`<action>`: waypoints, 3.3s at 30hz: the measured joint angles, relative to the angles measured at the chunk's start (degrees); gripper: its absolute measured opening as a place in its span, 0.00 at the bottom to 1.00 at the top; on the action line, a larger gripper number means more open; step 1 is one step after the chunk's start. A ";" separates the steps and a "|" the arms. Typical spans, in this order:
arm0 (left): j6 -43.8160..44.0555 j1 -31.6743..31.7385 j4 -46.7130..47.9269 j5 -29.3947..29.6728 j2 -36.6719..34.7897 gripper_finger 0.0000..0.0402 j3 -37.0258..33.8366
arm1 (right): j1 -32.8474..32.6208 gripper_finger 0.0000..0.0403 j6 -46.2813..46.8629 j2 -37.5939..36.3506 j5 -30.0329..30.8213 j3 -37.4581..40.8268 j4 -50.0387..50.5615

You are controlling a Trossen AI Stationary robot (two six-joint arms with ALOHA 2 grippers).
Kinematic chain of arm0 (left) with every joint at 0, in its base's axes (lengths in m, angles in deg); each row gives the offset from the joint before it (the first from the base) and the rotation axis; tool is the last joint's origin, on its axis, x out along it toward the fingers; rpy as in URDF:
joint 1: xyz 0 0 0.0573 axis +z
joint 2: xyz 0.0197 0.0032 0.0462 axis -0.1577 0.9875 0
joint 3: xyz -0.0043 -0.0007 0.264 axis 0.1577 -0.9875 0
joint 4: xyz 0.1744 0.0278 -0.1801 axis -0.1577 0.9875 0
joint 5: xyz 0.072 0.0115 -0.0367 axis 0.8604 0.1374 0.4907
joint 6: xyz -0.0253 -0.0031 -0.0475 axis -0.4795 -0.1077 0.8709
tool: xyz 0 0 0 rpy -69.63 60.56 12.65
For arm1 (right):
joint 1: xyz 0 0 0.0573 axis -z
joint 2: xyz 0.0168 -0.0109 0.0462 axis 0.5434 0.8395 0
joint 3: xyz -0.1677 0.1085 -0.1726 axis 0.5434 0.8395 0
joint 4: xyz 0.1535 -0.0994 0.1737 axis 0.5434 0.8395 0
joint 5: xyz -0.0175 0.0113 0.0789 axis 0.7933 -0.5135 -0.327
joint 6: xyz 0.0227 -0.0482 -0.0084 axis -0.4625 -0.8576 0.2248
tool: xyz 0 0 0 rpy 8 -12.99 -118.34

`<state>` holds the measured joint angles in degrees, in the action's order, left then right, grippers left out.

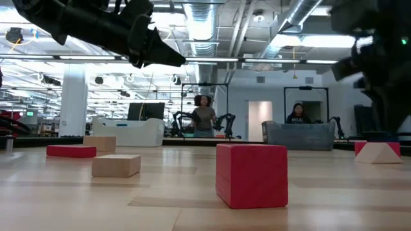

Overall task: Sort & place blocks by color
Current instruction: Put the right red block into the gray bin

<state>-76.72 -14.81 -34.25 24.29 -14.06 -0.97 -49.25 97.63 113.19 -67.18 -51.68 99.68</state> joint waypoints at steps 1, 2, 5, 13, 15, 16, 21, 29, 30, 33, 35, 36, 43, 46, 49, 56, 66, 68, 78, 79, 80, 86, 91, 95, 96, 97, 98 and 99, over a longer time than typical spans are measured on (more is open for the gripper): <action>-0.03 0.00 0.04 0.01 -0.12 0.46 0.00 | -0.03 0.31 0.28 -0.07 0.31 1.23 -1.31; -0.04 0.00 -0.15 0.01 -0.14 0.46 0.00 | -0.03 0.31 0.36 -0.37 0.83 2.49 -2.59; -0.09 0.12 0.00 0.08 -0.14 0.46 0.00 | -0.03 0.32 0.27 -1.89 1.12 5.21 -7.16; -0.96 0.71 0.23 0.23 -0.14 0.46 0.00 | -0.03 0.38 -0.55 -3.51 0.41 10.10 -11.06; -0.93 0.71 0.39 0.21 -0.14 0.46 0.00 | -0.03 0.37 0.16 -2.94 0.00 10.94 -12.61; -0.92 0.70 0.40 0.22 -0.14 0.46 0.00 | -0.03 0.36 0.56 -2.79 0.22 11.20 -13.90; -0.91 0.70 0.40 0.35 -0.14 0.46 0.00 | -0.03 0.26 1.34 -2.62 1.62 11.72 -19.09; 0.11 0.73 0.49 1.43 -0.14 0.46 0.00 | -0.03 0.09 0.57 -2.66 4.42 10.72 -25.99; -0.48 0.88 0.48 1.41 -0.13 0.46 0.00 | -0.03 0.08 -0.36 -2.67 6.34 10.04 -27.45; -1.80 2.29 0.69 -0.51 0.16 0.46 -0.02 | 0.45 0.09 -5.68 -2.67 14.03 8.74 -35.45; -0.83 3.78 -0.56 -4.06 1.30 0.46 -0.02 | 1.61 0.10 -11.57 -2.67 16.26 8.72 -45.71; 0.03 4.36 -0.80 -6.21 1.81 0.46 -0.05 | 2.25 0.10 -14.86 -2.64 16.11 8.96 -51.71; 0.15 4.79 -16.34 -25.42 11.74 0.46 -0.04 | 3.59 0.10 -35.47 3.04 2.70 9.62 -84.01; -2.19 3.96 -23.47 -24.93 16.14 0.48 0.02 | 3.62 0.11 -38.55 6.80 0.29 9.61 -87.83; -2.88 3.39 -28.57 -22.79 19.53 0.52 0.02 | 4.18 0.11 -38.48 9.98 0.95 8.23 -88.09; -5.40 2.49 -28.41 -24.92 23.01 0.65 2.57 | 6.01 0.11 -38.98 15.65 4.03 5.26 -90.48; -5.90 2.39 -26.85 -32.43 23.47 0.71 4.06 | 6.14 0.11 -39.68 16.87 4.64 3.95 -93.94; -5.87 2.39 -26.25 -32.59 23.44 0.70 4.07 | 6.40 0.11 -39.81 17.11 4.55 4.16 -94.68; -5.74 2.45 -27.45 -23.66 23.37 0.70 4.28 | 7.10 0.11 -41.26 17.03 4.34 4.15 -96.54; -5.95 2.44 -27.50 -23.66 23.37 0.70 4.28 | 7.28 0.11 -41.28 17.03 4.35 4.15 -96.52; -6.10 2.38 -27.65 -23.73 23.37 0.70 4.28 | 7.52 0.11 -41.28 17.03 4.35 4.15 -96.52; -6.78 2.47 -30.56 -23.66 23.37 0.70 4.31 | 7.88 0.11 -41.28 17.03 4.35 4.17 -95.99; -8.92 2.58 -32.40 -22.63 23.37 0.70 5.42 | 7.88 0.11 -41.28 17.03 4.33 4.17 -95.88; -9.61 2.60 -30.68 -23.31 23.37 0.66 7.09 | 7.86 0.11 -41.28 17.03 4.33 4.19 -95.86; -10.36 2.60 -29.64 -23.88 23.37 0.64 7.35 | 7.86 0.11 -41.26 17.03 4.33 4.19 -95.87; -11.00 2.58 -28.84 -24.10 23.37 0.62 7.50 | 7.86 0.11 -41.26 17.03 4.33 4.19 -95.88; -11.40 2.58 -28.38 -24.16 23.37 0.60 7.67 | 7.86 0.11 -41.27 17.03 4.33 4.22 -95.88; -11.41 2.58 -27.54 -24.18 23.37 0.57 7.87 | 7.86 0.11 -41.28 17.03 4.33 4.22 -95.88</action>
<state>-88.13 -12.23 -61.79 0.11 9.31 6.90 -41.39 56.35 130.22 -62.85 -47.46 3.80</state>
